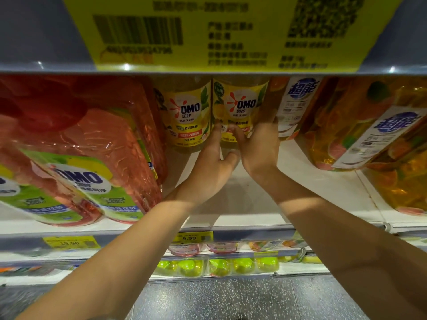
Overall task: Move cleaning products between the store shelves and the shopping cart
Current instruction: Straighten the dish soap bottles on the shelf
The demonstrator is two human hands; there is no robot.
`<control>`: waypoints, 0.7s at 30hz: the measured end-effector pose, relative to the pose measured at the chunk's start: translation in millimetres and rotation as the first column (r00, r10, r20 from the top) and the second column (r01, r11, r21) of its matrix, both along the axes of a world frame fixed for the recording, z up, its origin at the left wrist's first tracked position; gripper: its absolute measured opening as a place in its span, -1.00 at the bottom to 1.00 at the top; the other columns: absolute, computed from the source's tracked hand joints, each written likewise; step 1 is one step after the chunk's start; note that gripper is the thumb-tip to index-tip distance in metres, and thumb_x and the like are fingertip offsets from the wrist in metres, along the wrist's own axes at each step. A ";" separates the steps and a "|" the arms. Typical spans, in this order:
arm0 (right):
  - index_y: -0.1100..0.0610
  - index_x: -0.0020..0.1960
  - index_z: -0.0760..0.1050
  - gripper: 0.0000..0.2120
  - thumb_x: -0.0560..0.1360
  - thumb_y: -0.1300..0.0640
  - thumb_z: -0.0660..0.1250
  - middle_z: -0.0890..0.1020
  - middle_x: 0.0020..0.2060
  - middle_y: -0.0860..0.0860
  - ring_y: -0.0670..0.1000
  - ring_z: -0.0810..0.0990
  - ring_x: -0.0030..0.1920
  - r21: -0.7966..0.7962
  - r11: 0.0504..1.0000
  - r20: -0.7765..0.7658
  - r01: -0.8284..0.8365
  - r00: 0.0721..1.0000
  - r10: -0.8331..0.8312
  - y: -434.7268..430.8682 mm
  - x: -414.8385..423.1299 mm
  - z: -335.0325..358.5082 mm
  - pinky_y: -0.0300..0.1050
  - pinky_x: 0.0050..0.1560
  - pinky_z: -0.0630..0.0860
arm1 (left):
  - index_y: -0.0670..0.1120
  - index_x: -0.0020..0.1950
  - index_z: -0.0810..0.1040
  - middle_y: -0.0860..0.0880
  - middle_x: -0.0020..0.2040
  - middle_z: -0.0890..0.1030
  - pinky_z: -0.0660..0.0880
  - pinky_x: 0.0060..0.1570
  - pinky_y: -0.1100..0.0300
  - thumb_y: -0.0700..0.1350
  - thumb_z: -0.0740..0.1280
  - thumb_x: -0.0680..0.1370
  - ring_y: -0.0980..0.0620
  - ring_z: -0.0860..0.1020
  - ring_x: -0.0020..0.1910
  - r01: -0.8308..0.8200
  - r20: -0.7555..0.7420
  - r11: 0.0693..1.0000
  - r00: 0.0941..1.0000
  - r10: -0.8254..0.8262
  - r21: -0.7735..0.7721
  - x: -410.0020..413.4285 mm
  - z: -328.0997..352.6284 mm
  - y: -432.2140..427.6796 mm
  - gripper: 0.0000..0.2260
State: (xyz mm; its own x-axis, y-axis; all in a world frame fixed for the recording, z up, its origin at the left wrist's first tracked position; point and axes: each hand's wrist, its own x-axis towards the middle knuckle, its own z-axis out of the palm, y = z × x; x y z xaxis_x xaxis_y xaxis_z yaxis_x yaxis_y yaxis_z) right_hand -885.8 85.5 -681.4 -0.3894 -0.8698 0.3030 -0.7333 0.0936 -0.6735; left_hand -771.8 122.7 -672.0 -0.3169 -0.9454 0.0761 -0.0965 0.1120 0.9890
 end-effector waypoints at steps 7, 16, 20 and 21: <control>0.21 0.08 0.53 -0.67 0.46 0.00 0.46 0.59 -0.01 0.13 0.09 0.59 -0.07 -0.176 0.982 0.195 -0.075 0.975 0.110 35.6 0.9 16.4 -0.06 -0.10 0.54 | 0.02 0.25 0.35 0.08 0.16 0.51 0.38 0.07 0.52 -0.32 0.26 0.58 0.16 0.49 0.14 -0.197 -0.008 0.979 0.980 0.197 -0.059 12.4 13.0 14.6 -0.67; 0.14 -0.11 0.57 -0.92 0.49 0.15 0.32 0.61 -0.27 0.04 -0.07 0.54 -0.28 -0.238 0.922 0.179 -0.304 0.920 0.350 118.6 7.1 69.1 -0.37 -0.32 0.42 | 0.15 -0.10 0.51 0.19 -0.23 0.59 0.50 -0.14 0.32 -0.03 0.27 0.45 0.22 0.57 -0.23 -0.159 0.026 0.979 0.986 0.164 -0.123 20.3 64.4 73.0 -0.91; 0.15 -0.15 0.57 -0.89 0.47 0.12 0.31 0.61 -0.30 0.01 -0.05 0.54 -0.31 -0.160 0.915 0.280 -0.370 0.872 0.402 154.0 18.1 113.1 -0.15 -0.32 0.48 | 0.07 -0.06 0.57 0.21 -0.22 0.64 0.56 -0.11 0.24 -0.07 0.31 0.52 0.22 0.62 -0.19 -0.129 0.067 0.984 0.988 0.138 -0.124 42.4 102.7 107.7 -0.93; 0.15 -0.14 0.58 -0.86 0.47 0.10 0.31 0.61 -0.31 -0.01 -0.06 0.54 -0.31 -0.164 0.904 0.295 -0.394 0.855 0.426 163.8 22.1 124.7 -0.13 -0.31 0.49 | 0.04 -0.04 0.58 0.16 -0.18 0.66 0.57 -0.09 0.22 -0.04 0.30 0.51 0.19 0.64 -0.16 -0.124 0.061 0.984 0.989 0.132 -0.131 49.5 113.1 117.4 -0.91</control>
